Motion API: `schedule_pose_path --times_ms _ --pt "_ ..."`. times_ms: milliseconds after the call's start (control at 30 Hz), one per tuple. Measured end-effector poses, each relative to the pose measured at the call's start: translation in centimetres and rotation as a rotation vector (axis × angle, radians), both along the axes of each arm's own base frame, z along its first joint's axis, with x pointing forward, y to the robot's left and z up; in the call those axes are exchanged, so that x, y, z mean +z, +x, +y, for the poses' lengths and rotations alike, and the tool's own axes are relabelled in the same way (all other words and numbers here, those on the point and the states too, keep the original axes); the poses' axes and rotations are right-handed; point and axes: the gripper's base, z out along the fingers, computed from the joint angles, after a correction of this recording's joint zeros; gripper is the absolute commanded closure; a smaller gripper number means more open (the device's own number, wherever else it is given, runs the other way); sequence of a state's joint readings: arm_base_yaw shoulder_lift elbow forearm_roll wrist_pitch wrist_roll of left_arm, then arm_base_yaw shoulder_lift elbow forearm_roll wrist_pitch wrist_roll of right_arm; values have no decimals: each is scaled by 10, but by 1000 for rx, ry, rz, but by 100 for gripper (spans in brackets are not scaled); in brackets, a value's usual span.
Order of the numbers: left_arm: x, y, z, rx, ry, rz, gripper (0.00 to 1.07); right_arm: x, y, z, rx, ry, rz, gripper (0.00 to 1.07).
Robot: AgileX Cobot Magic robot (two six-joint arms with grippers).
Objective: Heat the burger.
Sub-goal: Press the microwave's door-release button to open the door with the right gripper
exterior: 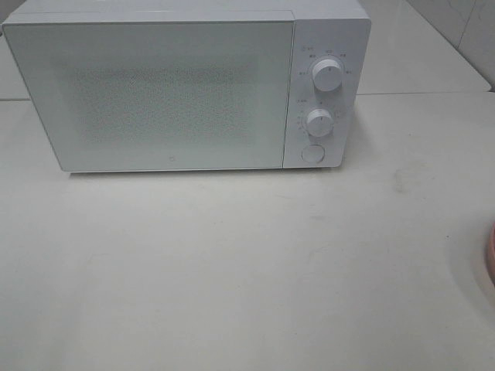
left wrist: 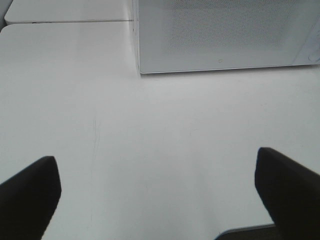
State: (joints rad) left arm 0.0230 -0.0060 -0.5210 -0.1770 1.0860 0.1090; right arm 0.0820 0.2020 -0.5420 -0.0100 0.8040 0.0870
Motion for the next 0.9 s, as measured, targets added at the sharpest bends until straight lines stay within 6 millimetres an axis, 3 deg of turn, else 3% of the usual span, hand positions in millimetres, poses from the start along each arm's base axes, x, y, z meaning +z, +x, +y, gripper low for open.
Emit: schedule_pose_path --times_ms 467,667,733,833,900 --pt "0 0 0 0 0 0 9 9 56 5 3 3 -46 32" --pt "0 0 0 0 0 0 9 6 83 7 4 2 -35 32" --pt "0 0 0 0 0 0 9 2 101 9 5 1 -28 32" --pt "0 0 0 0 0 0 9 1 105 9 5 1 -29 32" --pt "0 0 0 0 0 0 9 -3 119 10 5 1 -22 32"
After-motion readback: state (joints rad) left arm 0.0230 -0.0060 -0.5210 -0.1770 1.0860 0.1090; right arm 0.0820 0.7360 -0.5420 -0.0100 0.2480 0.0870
